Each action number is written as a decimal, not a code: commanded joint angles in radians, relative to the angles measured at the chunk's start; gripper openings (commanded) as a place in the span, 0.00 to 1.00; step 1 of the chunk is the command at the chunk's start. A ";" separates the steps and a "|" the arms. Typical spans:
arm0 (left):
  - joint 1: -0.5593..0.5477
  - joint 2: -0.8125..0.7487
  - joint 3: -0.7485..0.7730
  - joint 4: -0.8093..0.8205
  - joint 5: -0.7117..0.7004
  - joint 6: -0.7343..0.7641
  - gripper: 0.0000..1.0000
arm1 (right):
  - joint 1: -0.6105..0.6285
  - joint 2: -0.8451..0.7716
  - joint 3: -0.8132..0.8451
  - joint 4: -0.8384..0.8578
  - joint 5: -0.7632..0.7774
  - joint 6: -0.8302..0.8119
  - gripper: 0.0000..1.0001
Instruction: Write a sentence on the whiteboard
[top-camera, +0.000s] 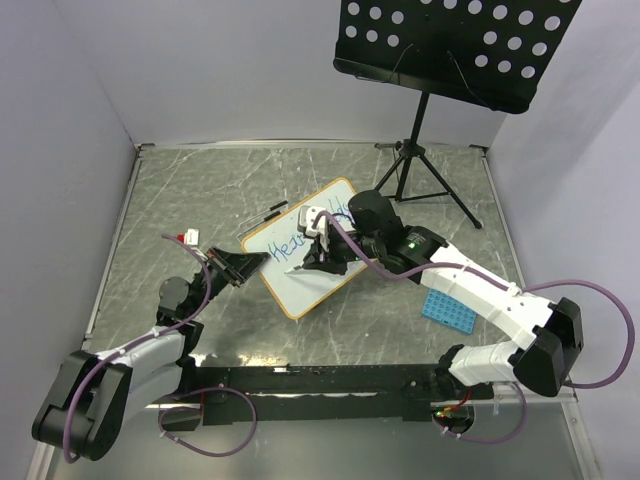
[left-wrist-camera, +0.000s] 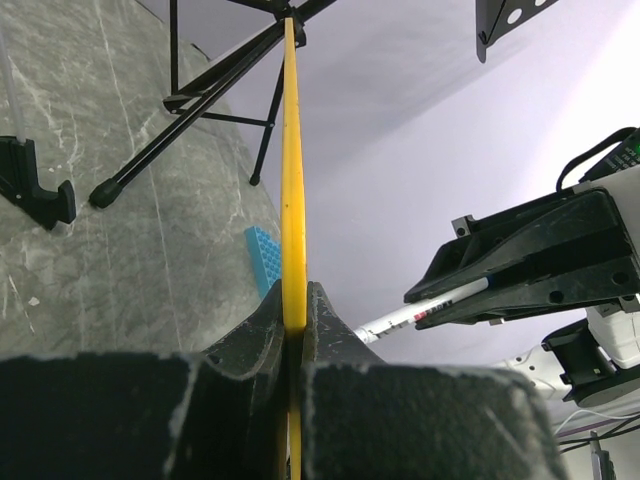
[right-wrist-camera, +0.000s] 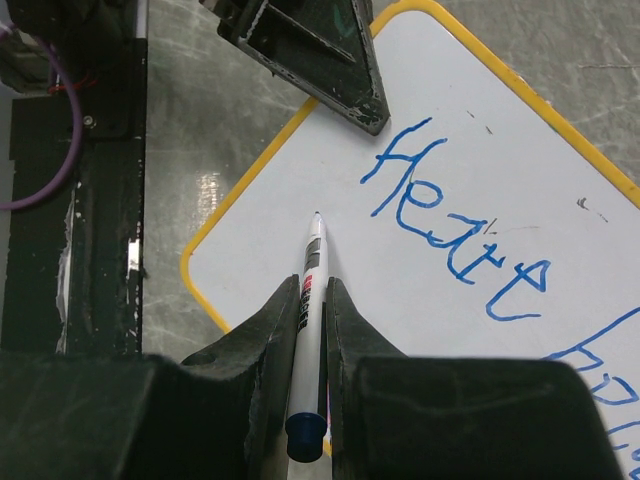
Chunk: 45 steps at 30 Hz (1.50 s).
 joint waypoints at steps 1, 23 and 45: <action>-0.007 -0.037 0.033 0.159 -0.026 -0.045 0.01 | 0.014 0.010 0.000 0.044 0.030 0.008 0.00; -0.002 -0.128 0.039 0.072 -0.092 -0.022 0.01 | 0.014 0.033 0.012 -0.057 -0.002 -0.061 0.00; 0.039 -0.186 0.022 0.016 -0.094 -0.023 0.01 | 0.014 0.065 0.041 -0.092 -0.016 -0.067 0.00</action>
